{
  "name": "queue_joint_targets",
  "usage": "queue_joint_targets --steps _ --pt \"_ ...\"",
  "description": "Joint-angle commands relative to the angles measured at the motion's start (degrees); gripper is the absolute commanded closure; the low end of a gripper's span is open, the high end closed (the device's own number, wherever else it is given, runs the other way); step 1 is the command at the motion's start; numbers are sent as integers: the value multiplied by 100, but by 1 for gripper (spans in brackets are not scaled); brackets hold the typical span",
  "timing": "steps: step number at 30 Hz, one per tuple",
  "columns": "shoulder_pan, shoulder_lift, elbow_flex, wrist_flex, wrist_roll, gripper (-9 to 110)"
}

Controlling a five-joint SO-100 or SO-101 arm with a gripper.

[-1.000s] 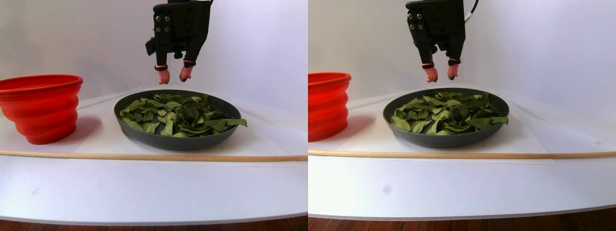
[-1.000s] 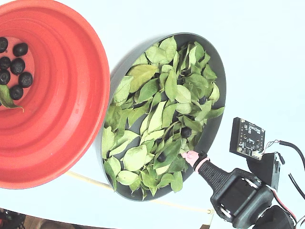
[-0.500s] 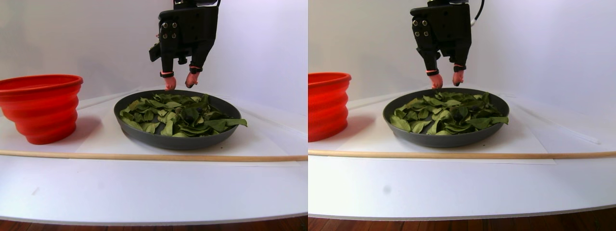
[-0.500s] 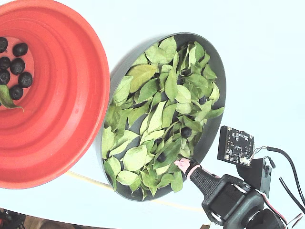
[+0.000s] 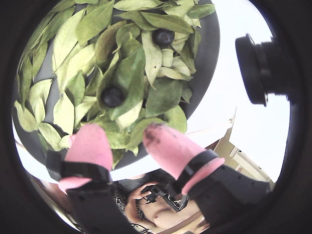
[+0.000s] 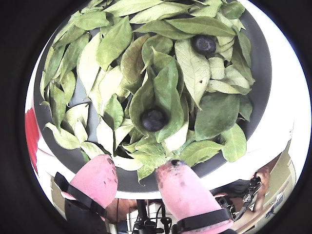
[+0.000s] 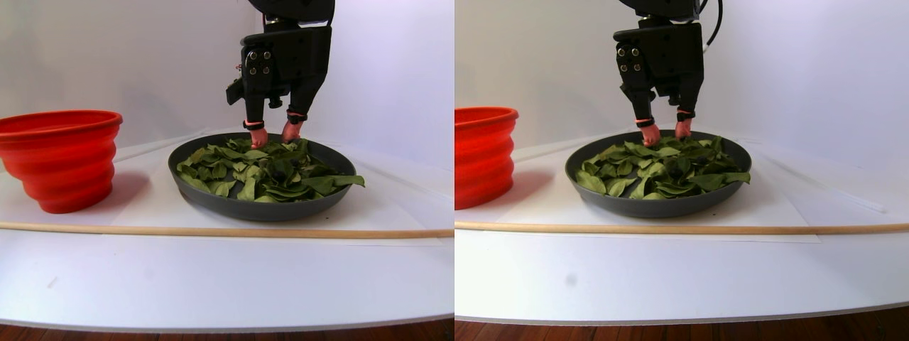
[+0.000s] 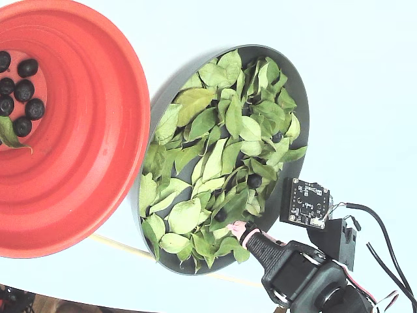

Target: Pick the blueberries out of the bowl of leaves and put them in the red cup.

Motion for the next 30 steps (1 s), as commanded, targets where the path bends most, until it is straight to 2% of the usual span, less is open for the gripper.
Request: queue_joint_targets --steps 1,30 --pt "141 0 -123 -97 -62 86" --pt "185 -896 -536 -677 -220 86"
